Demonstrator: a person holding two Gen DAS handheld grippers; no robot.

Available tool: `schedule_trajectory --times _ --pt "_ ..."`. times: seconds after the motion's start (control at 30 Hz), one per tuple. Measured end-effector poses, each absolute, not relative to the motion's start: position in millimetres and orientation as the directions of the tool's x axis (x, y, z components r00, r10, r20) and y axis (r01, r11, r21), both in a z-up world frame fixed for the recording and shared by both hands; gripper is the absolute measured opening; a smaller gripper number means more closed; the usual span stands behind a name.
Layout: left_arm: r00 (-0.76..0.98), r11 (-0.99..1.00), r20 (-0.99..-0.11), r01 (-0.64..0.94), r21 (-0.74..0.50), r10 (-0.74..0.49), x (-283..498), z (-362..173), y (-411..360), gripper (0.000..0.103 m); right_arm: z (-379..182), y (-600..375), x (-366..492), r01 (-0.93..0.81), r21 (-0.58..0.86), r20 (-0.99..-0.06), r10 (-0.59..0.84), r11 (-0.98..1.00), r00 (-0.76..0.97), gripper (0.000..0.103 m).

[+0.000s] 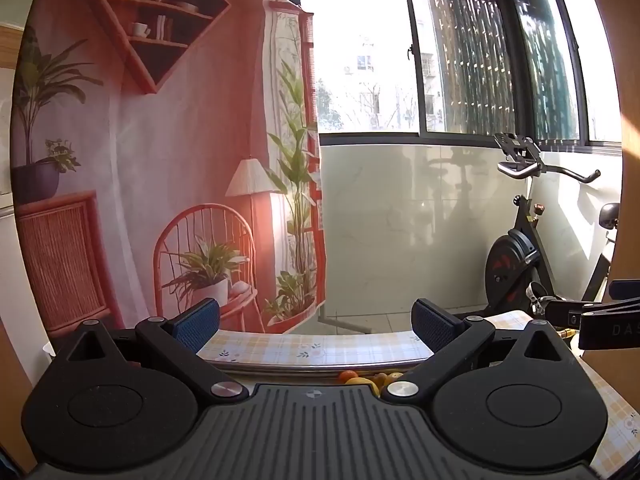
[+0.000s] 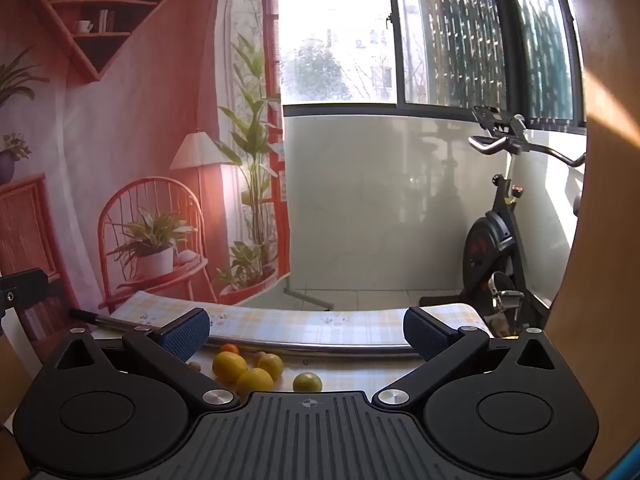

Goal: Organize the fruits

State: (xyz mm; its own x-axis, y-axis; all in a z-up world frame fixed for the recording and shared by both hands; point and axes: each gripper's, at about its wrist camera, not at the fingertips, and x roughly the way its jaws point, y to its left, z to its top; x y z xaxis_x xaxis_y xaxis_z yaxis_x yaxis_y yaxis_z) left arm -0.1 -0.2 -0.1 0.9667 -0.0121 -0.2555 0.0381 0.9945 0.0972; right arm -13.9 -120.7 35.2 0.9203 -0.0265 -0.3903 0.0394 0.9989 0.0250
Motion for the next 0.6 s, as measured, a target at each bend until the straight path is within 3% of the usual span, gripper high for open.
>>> schedule_trajectory --times 0.27,0.33,0.6 --pt "0.962 0.992 -0.261 0.102 0.076 -0.079 1 10 7 0.103 36 -120 -15 0.036 0.026 -0.384 -0.023 0.999 0.923 0.103" --pt "0.969 0.995 -0.245 0.023 0.1 0.003 -3 2 3 0.103 37 -119 -15 0.034 0.024 -0.382 -0.023 0.999 0.924 0.103" --pt "0.969 0.995 -0.248 0.027 0.095 -0.003 0 1 4 0.103 35 -119 -17 0.034 0.025 -0.379 -0.022 0.999 0.925 0.103"
